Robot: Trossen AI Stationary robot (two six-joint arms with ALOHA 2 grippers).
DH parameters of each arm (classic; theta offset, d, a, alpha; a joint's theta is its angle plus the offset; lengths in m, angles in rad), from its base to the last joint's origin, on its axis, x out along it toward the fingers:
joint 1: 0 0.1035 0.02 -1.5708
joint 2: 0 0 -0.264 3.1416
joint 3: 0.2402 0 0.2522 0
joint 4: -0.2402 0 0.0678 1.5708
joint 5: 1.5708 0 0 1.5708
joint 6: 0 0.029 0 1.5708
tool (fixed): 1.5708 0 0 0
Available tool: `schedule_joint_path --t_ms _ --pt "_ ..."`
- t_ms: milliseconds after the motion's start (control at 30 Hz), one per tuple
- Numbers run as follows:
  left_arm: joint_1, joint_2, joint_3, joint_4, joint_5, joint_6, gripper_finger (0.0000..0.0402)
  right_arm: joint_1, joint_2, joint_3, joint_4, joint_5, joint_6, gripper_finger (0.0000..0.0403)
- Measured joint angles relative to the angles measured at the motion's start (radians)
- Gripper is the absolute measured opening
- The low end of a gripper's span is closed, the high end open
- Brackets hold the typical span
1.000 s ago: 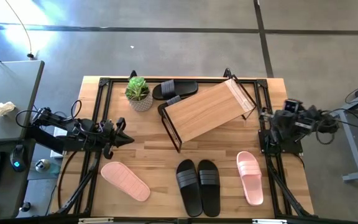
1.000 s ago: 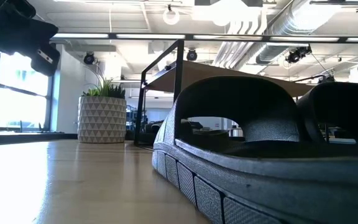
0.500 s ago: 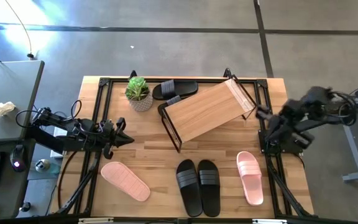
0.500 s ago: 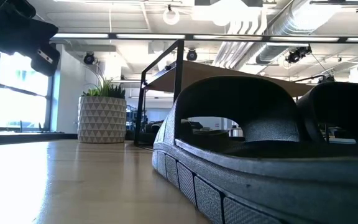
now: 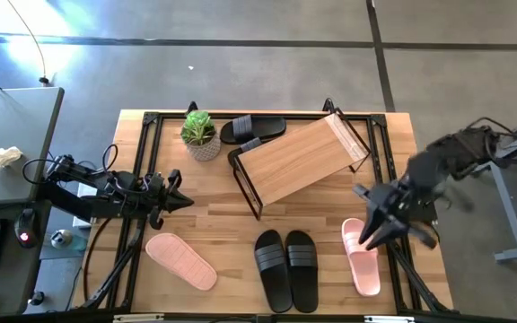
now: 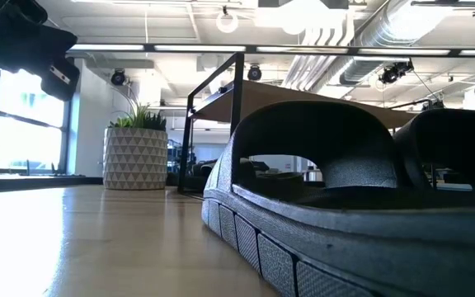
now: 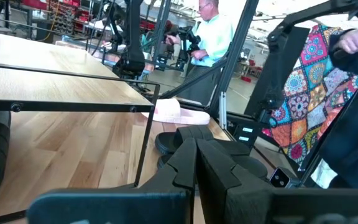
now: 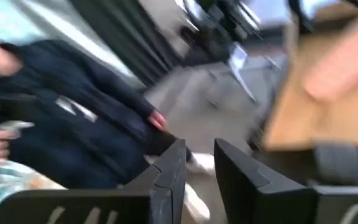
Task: Pick and place slides into the shelf
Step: Put the bottom right black slipper on the shelf
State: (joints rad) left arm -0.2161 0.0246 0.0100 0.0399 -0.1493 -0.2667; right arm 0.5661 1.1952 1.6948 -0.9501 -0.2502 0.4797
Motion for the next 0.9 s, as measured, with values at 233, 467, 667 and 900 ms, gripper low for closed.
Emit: schedule_joint_path --t_ms 233,467,667,900 --pt "0.000 0.000 0.000 0.000 0.000 0.000 0.0001 0.176 0.255 0.235 -0.410 0.408 0.124 0.0076" --pt "0.000 0.000 0.000 0.000 0.000 0.000 0.0001 0.249 0.502 0.260 -0.551 0.582 0.212 0.0076" --pt "0.000 0.000 0.000 0.000 0.000 0.000 0.0001 0.255 0.728 0.248 -0.565 0.585 0.282 0.0076" --pt "0.000 0.000 0.000 0.000 0.000 0.000 0.0001 0.257 0.947 0.247 -0.552 0.562 0.397 0.0077"
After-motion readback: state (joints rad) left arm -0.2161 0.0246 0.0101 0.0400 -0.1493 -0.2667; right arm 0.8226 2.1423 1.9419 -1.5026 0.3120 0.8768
